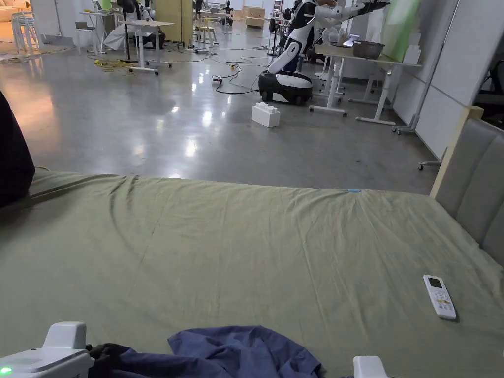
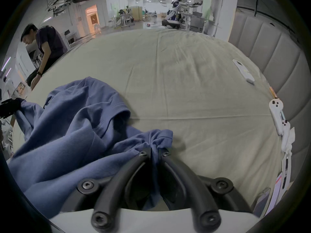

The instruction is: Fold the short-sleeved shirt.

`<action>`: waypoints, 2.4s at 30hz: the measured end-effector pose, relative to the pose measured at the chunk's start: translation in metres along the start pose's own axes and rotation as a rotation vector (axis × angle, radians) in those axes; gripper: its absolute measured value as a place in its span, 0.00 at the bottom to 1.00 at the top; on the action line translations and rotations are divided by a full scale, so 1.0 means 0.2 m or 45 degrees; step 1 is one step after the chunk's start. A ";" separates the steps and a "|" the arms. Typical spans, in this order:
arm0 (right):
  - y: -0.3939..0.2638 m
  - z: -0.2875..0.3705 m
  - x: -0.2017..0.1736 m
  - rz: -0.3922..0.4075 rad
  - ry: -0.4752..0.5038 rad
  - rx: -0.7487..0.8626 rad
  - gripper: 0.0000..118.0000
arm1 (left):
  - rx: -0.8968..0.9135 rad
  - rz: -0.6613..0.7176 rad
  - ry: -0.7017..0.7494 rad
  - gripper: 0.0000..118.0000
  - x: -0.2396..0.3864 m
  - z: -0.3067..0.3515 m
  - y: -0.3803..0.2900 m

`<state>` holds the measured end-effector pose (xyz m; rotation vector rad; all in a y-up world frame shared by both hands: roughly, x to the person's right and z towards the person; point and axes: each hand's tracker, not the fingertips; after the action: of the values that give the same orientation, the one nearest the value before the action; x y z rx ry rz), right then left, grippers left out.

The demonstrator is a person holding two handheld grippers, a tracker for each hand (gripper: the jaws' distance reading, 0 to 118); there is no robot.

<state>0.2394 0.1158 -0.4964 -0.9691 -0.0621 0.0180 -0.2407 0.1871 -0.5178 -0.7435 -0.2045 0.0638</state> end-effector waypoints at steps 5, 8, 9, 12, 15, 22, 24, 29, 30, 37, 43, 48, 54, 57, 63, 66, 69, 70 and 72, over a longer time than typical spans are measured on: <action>0.04 0.19 0.04 -0.039 -0.009 0.184 0.06 | 0.101 0.033 -0.018 0.06 -0.02 0.11 0.09; 0.10 0.37 0.05 -0.022 -0.052 0.328 0.06 | 0.171 0.013 -0.027 0.06 0.00 0.21 0.18; 0.13 0.44 0.06 -0.026 -0.061 0.384 0.06 | 0.197 0.003 -0.037 0.06 0.01 0.24 0.22; 0.21 0.61 0.10 -0.052 -0.062 0.512 0.06 | 0.268 -0.006 -0.043 0.06 0.01 0.35 0.32; 0.29 0.79 0.12 -0.040 -0.083 0.630 0.06 | 0.336 -0.010 -0.025 0.06 -0.02 0.45 0.42; 0.48 1.19 0.17 -0.038 -0.132 0.856 0.06 | 0.477 -0.006 0.042 0.06 -0.13 0.70 0.67; 0.54 1.28 0.17 -0.034 -0.135 0.897 0.06 | 0.517 0.006 0.058 0.06 -0.16 0.77 0.74; 0.68 1.44 0.16 -0.029 -0.151 0.984 0.06 | 0.579 0.015 0.074 0.05 -0.19 0.80 0.81; 0.71 1.47 0.15 -0.022 -0.157 1.003 0.06 | 0.584 0.004 0.085 0.05 -0.20 0.81 0.83; 0.85 1.57 0.16 -0.016 -0.222 1.037 0.06 | 0.590 -0.002 0.132 0.05 -0.19 0.98 1.02; 0.92 1.55 0.21 -0.032 -0.284 1.010 0.06 | 0.534 0.042 0.153 0.05 -0.38 0.86 1.12; 1.01 1.51 0.23 -0.025 -0.309 0.997 0.06 | 0.519 0.065 0.174 0.05 -0.43 0.79 1.18; 1.19 1.47 0.21 -0.022 -0.312 1.002 0.06 | 0.537 0.064 0.179 0.05 -0.39 0.73 1.29; 1.30 1.46 0.21 -0.014 -0.321 1.011 0.06 | 0.547 0.047 0.197 0.05 -0.38 0.71 1.36; 1.44 1.50 0.19 0.004 -0.338 1.063 0.06 | 0.596 0.037 0.215 0.05 -0.37 0.73 1.49; 1.44 1.49 0.17 -0.005 -0.331 1.060 0.06 | 0.598 0.017 0.221 0.05 -0.37 0.71 1.49; 1.37 1.47 0.13 0.004 -0.327 1.058 0.06 | 0.593 -0.004 0.223 0.05 -0.35 0.69 1.42; 1.34 1.45 0.13 0.005 -0.324 1.049 0.06 | 0.581 -0.007 0.220 0.05 -0.35 0.68 1.38; 1.26 1.40 0.12 -0.009 -0.307 1.014 0.06 | 0.555 -0.032 0.227 0.05 -0.33 0.65 1.29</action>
<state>0.2486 0.4906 -0.5454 -0.1665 -0.2591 0.1427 -0.3283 0.4548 -0.6112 -0.3096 -0.0261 0.0167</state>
